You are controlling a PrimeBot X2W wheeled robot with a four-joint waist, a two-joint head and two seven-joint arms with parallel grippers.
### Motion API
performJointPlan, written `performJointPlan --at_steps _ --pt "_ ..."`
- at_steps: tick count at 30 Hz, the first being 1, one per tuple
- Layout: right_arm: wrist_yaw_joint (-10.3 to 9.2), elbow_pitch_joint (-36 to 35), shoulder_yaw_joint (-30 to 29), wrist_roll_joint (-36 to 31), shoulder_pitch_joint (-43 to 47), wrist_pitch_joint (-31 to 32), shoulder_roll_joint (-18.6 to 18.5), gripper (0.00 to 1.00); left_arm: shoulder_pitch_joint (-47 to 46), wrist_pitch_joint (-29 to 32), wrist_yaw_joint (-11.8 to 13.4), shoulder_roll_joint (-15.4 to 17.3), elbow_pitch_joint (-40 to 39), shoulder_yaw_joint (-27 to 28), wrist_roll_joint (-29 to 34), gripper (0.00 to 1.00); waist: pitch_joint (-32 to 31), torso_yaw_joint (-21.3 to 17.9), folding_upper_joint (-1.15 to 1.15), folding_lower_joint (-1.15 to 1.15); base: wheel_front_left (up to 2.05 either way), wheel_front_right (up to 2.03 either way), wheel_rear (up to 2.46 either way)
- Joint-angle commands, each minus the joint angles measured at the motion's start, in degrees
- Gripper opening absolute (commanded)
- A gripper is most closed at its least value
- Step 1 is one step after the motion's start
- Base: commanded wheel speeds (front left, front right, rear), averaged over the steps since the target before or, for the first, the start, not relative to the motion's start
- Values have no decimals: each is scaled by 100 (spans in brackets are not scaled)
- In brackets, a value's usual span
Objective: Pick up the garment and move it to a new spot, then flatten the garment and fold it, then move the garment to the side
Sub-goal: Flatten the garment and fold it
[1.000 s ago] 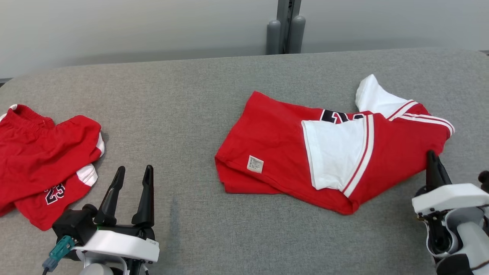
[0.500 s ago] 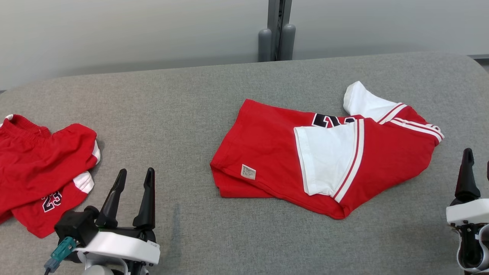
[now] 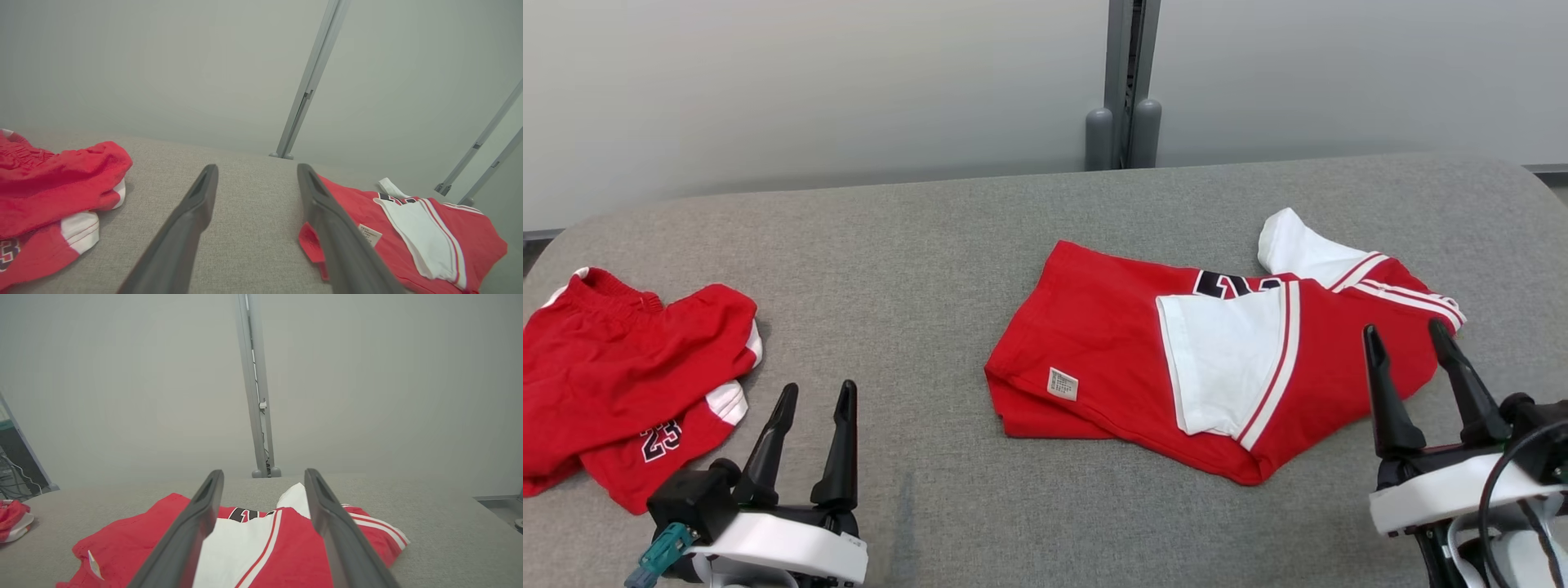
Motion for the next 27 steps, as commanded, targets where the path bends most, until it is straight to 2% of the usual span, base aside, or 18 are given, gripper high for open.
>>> performJointPlan --at_steps 1,6,9,12,27 --pt "2 -72 14 -96 115 -37 -14 100 37 -7 22 18 -12 33 38 100 -23 32 0 0 0 0 0" --pt "2 -260 85 -263 407 -148 71 100 36 -7 24 13 -6 24 32 100 -67 102 0 0 0 0 0" --pt "2 -258 -229 -238 650 -224 212 100 20 -7 39 -3 -21 29 -4 100 -110 172 0 0 0 0 0" --pt "2 -226 -293 -276 798 -268 328 100 93 -7 39 -34 -21 10 -34 100 -78 159 0 0 0 0 0" --pt "2 -37 -223 -337 480 -309 414 100 -78 -7 34 -15 31 -50 -76 100 41 108 0 0 0 0 0"
